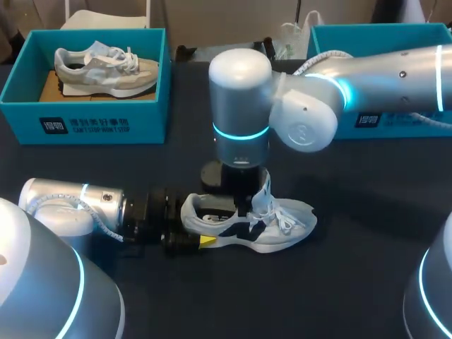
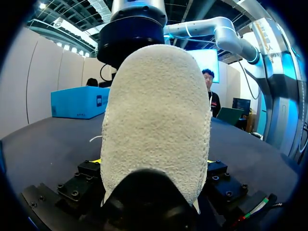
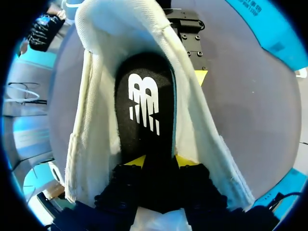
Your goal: Take the shoe out of the shoebox, open the shoe tongue, remove and reinsert the insole, then place the shoe into the shoebox
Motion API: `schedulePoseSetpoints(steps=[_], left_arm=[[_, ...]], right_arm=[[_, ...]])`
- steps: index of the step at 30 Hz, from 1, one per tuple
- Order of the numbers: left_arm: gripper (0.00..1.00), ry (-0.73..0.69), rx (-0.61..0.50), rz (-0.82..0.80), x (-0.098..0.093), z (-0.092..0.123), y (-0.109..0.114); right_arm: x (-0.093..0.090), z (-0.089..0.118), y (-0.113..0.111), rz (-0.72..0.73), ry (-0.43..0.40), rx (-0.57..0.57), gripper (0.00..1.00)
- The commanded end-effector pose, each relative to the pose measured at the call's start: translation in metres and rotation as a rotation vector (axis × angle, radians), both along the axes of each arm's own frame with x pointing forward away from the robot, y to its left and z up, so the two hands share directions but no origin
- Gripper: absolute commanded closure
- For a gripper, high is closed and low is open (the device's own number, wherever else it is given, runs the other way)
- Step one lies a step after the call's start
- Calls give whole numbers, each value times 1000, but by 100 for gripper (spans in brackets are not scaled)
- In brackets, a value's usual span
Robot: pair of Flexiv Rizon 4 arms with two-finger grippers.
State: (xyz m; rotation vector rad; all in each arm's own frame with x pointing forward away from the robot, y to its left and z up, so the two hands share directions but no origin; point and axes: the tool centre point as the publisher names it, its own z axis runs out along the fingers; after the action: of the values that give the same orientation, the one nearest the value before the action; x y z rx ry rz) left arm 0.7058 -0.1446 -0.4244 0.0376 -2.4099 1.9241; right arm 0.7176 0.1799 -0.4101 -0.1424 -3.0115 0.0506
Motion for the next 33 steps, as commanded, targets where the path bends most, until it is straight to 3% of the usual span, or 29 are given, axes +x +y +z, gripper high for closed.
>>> schedulePoseSetpoints(steps=[1, 4, 8, 10, 14, 24, 33], left_arm=[[100, -1, -1, 4, 0, -4, 3], [100, -1, -1, 4, 0, -4, 3], [100, -1, -1, 4, 0, -4, 3], [100, -1, -1, 4, 0, -4, 3], [100, -1, -1, 4, 0, -4, 3], [100, -1, -1, 4, 0, -4, 3], [100, -1, -1, 4, 0, -4, 3]], right_arm=[[-14, -25, 7, -2, 51, -13, 77], [-21, -30, 10, -7, 69, -8, 93], [-33, -34, 13, -9, 74, 1, 91], [-37, -34, 13, -13, 77, 8, 100], [-39, -30, 13, -33, 88, 23, 100], [-45, 20, 1, -45, 21, 146, 100], [-39, 43, -1, -6, -10, 217, 100]])
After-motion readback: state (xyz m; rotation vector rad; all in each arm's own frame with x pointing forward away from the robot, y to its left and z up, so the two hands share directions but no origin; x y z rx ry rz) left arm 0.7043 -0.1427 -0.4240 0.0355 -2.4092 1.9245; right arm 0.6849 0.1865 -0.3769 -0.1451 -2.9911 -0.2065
